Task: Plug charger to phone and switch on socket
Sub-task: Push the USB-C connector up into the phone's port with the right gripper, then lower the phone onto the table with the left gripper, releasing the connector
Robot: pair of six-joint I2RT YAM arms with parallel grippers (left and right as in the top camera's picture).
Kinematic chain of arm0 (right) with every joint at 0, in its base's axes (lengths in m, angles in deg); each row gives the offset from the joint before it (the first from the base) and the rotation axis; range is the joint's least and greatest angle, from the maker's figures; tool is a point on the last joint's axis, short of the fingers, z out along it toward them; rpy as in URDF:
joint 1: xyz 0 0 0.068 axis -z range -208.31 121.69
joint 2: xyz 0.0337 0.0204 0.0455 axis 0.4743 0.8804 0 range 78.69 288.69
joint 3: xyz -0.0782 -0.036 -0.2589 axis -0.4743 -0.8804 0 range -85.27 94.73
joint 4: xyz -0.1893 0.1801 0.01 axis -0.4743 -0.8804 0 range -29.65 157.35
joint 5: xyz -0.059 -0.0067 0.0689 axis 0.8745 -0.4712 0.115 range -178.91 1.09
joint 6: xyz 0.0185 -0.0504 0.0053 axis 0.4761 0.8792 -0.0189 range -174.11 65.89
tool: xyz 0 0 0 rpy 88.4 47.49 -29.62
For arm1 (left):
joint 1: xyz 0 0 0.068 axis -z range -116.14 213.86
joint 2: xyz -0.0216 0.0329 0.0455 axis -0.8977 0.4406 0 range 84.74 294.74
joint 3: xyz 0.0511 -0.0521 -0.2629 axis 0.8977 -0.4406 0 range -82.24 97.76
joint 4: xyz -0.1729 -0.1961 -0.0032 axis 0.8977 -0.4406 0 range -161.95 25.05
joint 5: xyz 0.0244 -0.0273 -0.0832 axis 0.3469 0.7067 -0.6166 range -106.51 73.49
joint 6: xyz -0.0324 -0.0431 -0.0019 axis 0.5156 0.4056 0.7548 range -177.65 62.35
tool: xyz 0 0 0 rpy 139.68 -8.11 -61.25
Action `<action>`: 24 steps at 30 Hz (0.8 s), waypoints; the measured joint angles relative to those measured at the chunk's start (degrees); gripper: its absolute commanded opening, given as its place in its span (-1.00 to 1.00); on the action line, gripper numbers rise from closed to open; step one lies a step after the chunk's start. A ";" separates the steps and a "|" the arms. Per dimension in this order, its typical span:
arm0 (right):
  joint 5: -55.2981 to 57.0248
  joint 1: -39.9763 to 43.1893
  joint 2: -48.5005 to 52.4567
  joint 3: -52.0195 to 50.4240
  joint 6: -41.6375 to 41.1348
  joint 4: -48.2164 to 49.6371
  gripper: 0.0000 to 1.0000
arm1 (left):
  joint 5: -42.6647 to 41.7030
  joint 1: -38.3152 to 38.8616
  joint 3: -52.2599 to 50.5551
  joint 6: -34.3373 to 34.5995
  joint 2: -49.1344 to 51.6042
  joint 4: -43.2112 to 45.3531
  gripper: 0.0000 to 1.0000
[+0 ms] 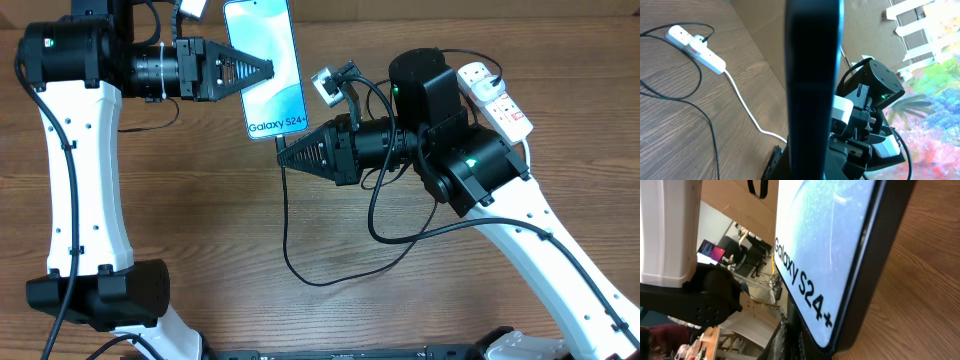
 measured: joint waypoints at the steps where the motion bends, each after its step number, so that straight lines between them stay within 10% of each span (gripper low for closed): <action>1: -0.15 0.07 0.00 0.00 0.00 0.02 -0.92 | 0.02 0.00 0.00 0.00 0.00 -0.09 -0.92; 7: -1.79 1.11 0.00 -0.20 0.00 0.04 -0.93 | 0.07 0.20 0.07 -0.28 0.00 -0.70 -0.92; 24: 3.17 3.34 0.07 -0.17 0.02 -1.20 0.33 | 9.92 1.79 0.11 0.57 0.00 2.43 -0.92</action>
